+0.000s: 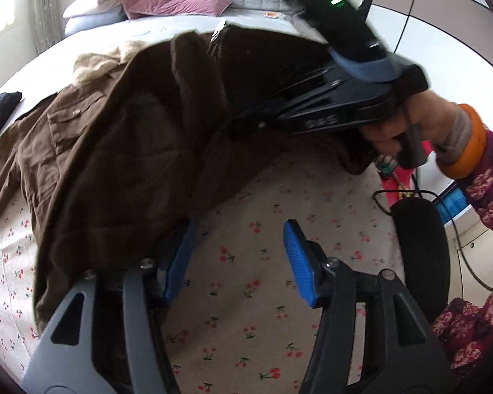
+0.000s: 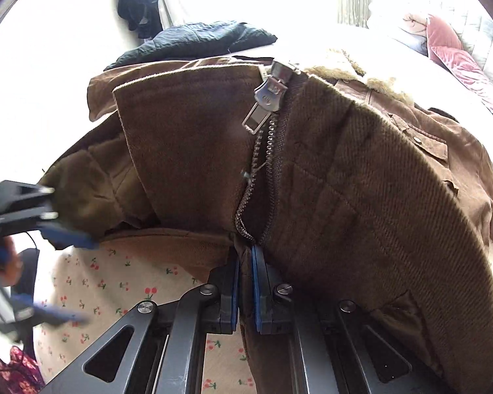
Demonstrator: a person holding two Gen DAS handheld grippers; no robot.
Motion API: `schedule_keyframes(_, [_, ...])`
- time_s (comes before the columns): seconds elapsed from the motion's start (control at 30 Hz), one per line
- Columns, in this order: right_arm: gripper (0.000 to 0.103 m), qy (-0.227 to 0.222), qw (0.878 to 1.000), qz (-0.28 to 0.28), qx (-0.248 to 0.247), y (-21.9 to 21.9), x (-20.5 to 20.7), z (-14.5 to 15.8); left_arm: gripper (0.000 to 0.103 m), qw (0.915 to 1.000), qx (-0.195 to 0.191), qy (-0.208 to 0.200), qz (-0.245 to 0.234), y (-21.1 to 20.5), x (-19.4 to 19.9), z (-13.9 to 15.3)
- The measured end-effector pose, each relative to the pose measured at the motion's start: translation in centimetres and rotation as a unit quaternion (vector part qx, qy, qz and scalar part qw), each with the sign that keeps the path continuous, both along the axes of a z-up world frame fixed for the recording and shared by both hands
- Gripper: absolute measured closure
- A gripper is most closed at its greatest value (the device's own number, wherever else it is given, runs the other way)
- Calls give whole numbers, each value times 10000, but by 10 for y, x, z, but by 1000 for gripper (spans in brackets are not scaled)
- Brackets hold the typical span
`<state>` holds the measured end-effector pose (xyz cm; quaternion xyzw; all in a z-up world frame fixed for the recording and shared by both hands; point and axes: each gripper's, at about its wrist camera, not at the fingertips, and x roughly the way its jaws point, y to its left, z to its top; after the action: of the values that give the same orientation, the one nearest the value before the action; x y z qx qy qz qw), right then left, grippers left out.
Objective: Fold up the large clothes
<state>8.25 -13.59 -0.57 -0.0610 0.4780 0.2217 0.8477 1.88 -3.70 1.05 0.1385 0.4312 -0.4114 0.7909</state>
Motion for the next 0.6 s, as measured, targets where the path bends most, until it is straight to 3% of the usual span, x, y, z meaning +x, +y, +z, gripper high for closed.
schedule_keyframes(0.27, [97,-68,9998,204,19,-6,-18,5,46,9971,531,-523,181,4,20,-10])
schedule_keyframes(0.37, [97,-46,9998,163,131,-12,-21,2,46,9977,563,-365,-5,8,20,-16])
schedule_keyframes(0.43, [96,-16,9997,173,178,-12,-23,0,47,9962,786,-309,-222,7,15,-25])
schedule_keyframes(0.5, [96,-59,9997,188,112,-8,-26,-3,58,9932,1040,-316,-416,6,5,-35])
schedule_keyframes(0.57, [93,-29,9997,193,142,-7,-30,-6,89,9899,1329,-306,-377,5,0,-46])
schedule_keyframes(0.6, [90,14,9997,194,172,-7,-33,-8,94,9890,1429,-272,-279,6,0,-52])
